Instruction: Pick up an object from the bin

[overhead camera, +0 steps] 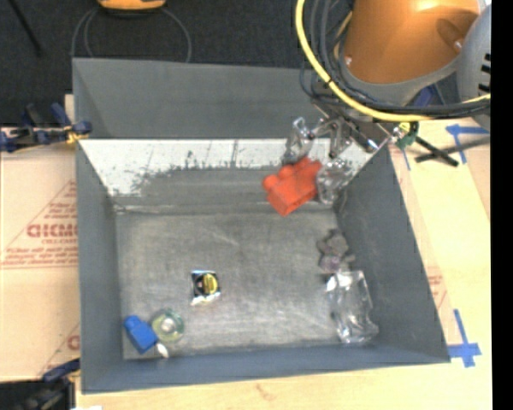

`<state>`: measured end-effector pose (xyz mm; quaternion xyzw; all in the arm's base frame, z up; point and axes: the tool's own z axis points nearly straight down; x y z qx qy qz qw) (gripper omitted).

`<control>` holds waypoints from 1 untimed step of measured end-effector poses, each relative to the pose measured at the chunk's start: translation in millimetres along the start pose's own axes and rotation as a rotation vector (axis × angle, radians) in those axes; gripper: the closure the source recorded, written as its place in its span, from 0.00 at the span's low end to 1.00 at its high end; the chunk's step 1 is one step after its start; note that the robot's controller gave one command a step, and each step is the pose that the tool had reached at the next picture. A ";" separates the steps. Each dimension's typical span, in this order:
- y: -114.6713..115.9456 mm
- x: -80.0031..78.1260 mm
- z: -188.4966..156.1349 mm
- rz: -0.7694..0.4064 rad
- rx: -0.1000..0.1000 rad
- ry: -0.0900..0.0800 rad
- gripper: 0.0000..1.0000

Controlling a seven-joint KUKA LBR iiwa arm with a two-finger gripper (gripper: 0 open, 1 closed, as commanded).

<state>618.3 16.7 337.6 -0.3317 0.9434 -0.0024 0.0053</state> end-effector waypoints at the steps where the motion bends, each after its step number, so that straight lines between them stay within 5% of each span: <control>1: -16.3 79.1 115.2 -0.094 -0.013 0.012 1.00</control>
Offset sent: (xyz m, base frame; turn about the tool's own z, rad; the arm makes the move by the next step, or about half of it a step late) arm -0.0484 -0.0596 -0.1116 -0.0979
